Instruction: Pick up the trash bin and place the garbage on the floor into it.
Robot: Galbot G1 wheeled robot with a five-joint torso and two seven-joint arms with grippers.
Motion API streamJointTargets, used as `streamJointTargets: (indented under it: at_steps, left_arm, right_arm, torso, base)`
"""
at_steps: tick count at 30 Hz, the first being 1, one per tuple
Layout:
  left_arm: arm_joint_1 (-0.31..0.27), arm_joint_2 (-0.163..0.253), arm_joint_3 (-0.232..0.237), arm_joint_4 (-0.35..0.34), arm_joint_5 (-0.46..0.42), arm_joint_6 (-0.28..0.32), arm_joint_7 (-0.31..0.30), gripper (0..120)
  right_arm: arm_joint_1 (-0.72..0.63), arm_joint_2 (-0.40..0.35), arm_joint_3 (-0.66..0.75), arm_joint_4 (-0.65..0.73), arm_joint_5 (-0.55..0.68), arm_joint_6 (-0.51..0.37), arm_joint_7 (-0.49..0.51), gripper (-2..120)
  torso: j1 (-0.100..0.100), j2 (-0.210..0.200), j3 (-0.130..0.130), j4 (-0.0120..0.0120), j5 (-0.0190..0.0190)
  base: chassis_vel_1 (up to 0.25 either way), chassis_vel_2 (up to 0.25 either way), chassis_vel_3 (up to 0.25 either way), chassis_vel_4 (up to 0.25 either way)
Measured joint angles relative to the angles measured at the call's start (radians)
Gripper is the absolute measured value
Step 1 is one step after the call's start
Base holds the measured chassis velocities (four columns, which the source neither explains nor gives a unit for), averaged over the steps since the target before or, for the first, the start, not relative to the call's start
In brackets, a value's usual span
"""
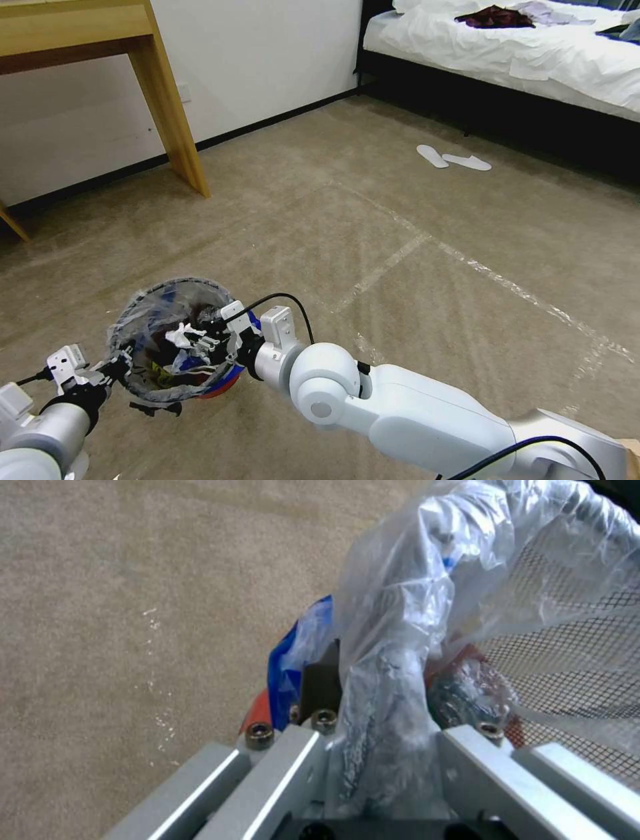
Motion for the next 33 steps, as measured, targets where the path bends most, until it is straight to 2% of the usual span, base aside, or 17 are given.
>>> streamJointTargets:
  at_steps: [1, 4, 6, 7, 11, 18, 21, 25, 32, 33]
  left_arm:
    - [0.001, -0.001, 0.000, 0.000, 0.000, 0.000, 0.000, 1]
    - [0.001, -0.001, -0.001, 0.000, 0.000, 0.000, 0.000, 1]
    - [0.001, -0.003, -0.002, 0.000, 0.001, 0.000, 0.000, 1]
    - [0.001, -0.003, -0.002, 0.000, 0.001, 0.000, 0.000, 1]
    - [0.001, -0.005, -0.002, 0.000, 0.001, 0.000, 0.000, 1]
    - [0.001, -0.008, -0.002, 0.000, 0.005, 0.000, 0.000, 1]
    - [0.002, -0.008, -0.004, 0.001, 0.006, -0.001, 0.000, 1]
    - [-0.001, -0.006, -0.009, 0.003, 0.004, -0.002, 0.001, 1]
    - [-0.001, -0.011, -0.008, 0.003, 0.004, -0.002, 0.001, 1]
    - [0.003, -0.012, -0.010, 0.003, 0.005, -0.002, 0.001, 1]
  right_arm:
    - [-0.001, 0.001, 0.000, -0.003, -0.002, 0.000, -0.002, 65]
    - [-0.001, 0.001, 0.001, -0.005, -0.005, 0.001, -0.002, 68]
    - [-0.004, 0.000, 0.011, -0.005, -0.007, 0.001, -0.003, 83]
    - [-0.004, 0.000, 0.011, -0.005, -0.007, 0.001, -0.003, 83]
    - [-0.005, -0.002, 0.014, -0.006, -0.007, 0.001, -0.005, 98]
    - [-0.008, 0.001, 0.038, -0.009, -0.014, 0.007, -0.002, 100]
    - [-0.013, 0.011, 0.084, 0.007, -0.013, 0.033, -0.019, 100]
    - [-0.012, 0.015, 0.173, 0.056, -0.036, 0.125, -0.101, 100]
    - [-0.010, 0.017, 0.185, 0.065, -0.054, 0.169, -0.133, 100]
    - [-0.013, 0.023, 0.185, 0.056, -0.072, 0.198, -0.152, 100]
  torso:
    - [0.000, 0.000, 0.000, 0.0000, 0.0000]
    - [0.000, 0.000, 0.000, 0.0000, -0.0001]
    - [0.000, 0.000, 0.000, 0.0000, 0.0000]
    - [0.000, 0.000, 0.000, 0.0000, 0.0000]
    - [0.000, 0.000, 0.000, 0.0000, 0.0000]
    - [0.000, 0.000, 0.000, 0.0001, -0.0001]
    - [0.000, 0.000, 0.000, 0.0001, 0.0000]
    - [0.000, 0.000, 0.000, 0.0000, 0.0000]
    - [0.000, 0.000, 0.000, 0.0000, 0.0000]
    - [0.000, 0.000, 0.000, -0.0001, 0.0000]
  base:
    - [0.000, 0.000, 0.000, 0.000]
    - [0.000, 0.000, 0.000, 0.000]
    - [0.000, 0.000, 0.000, 0.000]
    - [0.000, 0.000, 0.000, 0.000]
    - [0.000, 0.000, 0.000, 0.000]
    - [0.000, 0.000, 0.000, 0.000]
    - [0.000, 0.000, 0.000, 0.000]
    - [0.000, 0.000, 0.000, 0.000]
    - [0.000, 0.000, 0.000, 0.000]
    - [0.000, 0.000, 0.000, 0.000]
